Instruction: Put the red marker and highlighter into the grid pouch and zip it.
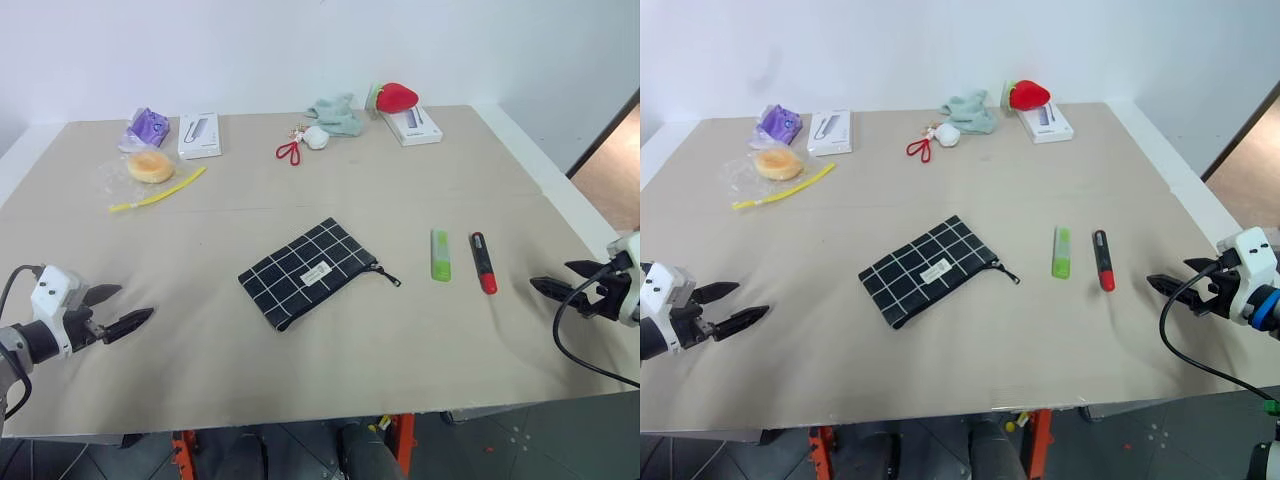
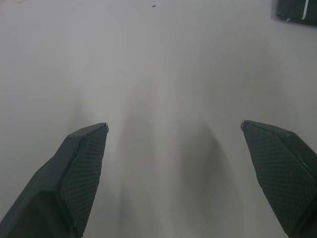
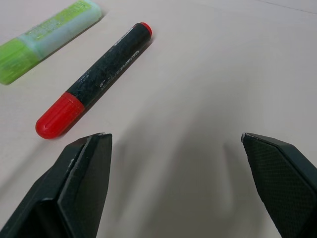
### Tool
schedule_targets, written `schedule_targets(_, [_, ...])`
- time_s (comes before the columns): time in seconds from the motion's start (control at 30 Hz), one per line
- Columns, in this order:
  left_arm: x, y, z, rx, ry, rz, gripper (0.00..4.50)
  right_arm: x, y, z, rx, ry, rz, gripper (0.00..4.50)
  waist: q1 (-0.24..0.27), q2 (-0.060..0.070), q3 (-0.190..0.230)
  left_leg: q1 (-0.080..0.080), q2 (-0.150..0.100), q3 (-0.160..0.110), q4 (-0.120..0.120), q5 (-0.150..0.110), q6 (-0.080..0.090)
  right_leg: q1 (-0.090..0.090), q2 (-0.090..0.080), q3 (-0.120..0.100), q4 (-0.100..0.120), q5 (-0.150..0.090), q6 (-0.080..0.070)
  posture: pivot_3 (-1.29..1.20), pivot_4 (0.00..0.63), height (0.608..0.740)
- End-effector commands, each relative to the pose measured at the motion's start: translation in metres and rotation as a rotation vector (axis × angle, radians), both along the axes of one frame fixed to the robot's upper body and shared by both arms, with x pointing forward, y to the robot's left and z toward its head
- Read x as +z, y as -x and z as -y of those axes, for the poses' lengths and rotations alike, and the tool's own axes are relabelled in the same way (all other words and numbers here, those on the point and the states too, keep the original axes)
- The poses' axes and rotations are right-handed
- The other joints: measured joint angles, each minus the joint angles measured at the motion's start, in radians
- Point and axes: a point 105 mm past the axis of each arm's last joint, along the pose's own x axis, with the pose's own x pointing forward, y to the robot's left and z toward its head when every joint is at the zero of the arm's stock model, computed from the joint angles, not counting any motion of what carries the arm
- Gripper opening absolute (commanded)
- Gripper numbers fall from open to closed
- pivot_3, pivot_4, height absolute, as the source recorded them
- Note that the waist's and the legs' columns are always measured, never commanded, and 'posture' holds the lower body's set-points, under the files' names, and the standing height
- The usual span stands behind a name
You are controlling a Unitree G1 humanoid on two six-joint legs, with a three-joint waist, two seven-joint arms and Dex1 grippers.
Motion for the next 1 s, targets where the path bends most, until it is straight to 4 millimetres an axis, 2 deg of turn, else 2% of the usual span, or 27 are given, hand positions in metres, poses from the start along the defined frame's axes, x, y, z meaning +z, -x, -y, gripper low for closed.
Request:
schedule_targets(0.03, [0.007,0.001,0.001,-0.019,-0.013,0.010,4.45,0.020,-0.002,0.005,-0.011,0.002,0.078,4.50,0.000,0.000,0.000,0.000,0.000,0.000,0.000,0.000,0.000,0.000,0.000,0.000,0.000,0.000,0.000,0.00,0.150,0.740])
schedule_targets(0.87, [0.006,-0.001,0.000,-0.006,0.015,0.004,4.45,0.024,-0.014,0.001,0.003,-0.041,0.141,4.50,-0.003,0.000,0.000,0.000,0.000,0.002,0.003,0.000,0.000,0.000,0.000,0.003,0.001,0.002,0.001,0.00,0.150,0.740])
schedule_targets(1.0, [0.015,-0.006,0.008,0.002,0.114,0.034,4.45,0.028,-0.017,-0.003,0.006,-0.096,0.170,4.50,-0.003,0.000,0.000,0.000,0.000,0.002,0.003,0.000,0.000,0.001,0.000,0.003,0.001,0.002,0.002,0.00,0.150,0.740])
